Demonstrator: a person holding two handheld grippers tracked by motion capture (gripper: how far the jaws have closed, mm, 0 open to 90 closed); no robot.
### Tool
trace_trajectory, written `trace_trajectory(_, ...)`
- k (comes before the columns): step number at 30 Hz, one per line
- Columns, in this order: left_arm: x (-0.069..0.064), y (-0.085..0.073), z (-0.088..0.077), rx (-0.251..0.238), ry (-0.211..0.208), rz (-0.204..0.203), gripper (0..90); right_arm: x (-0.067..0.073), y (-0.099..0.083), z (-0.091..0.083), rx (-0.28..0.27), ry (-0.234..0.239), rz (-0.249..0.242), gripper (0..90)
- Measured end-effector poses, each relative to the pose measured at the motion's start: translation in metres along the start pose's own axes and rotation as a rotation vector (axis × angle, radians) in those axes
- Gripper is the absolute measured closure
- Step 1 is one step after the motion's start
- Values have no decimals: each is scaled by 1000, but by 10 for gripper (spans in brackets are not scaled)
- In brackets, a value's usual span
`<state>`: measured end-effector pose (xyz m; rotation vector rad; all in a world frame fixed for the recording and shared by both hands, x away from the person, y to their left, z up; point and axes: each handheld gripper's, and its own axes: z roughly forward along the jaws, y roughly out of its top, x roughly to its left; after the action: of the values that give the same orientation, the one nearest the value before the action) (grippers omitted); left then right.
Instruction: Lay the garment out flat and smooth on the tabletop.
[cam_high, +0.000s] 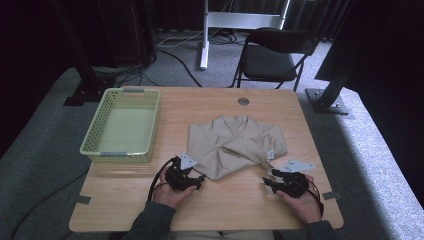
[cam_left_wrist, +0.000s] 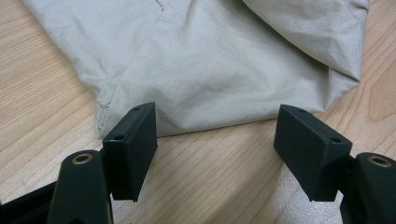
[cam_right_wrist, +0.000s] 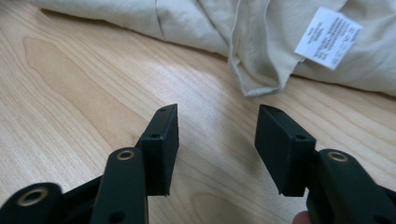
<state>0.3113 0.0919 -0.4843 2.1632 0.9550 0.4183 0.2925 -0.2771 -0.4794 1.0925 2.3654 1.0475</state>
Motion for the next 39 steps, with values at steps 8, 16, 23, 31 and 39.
trace_trajectory(8,0,0,0,0,1,-1,305,-3,0,-7,-23,-29,12,515)
trace_trajectory(16,0,0,0,0,0,-2,304,-9,0,-20,-57,-52,30,510)
trace_trajectory(23,0,0,0,0,0,-2,304,-10,6,-26,-83,-68,25,492)
trace_trajectory(31,0,0,0,0,-1,-2,305,-9,14,-24,-103,-57,14,480)
trace_trajectory(39,0,0,0,0,-1,-4,304,-6,20,-19,-114,-43,6,472)
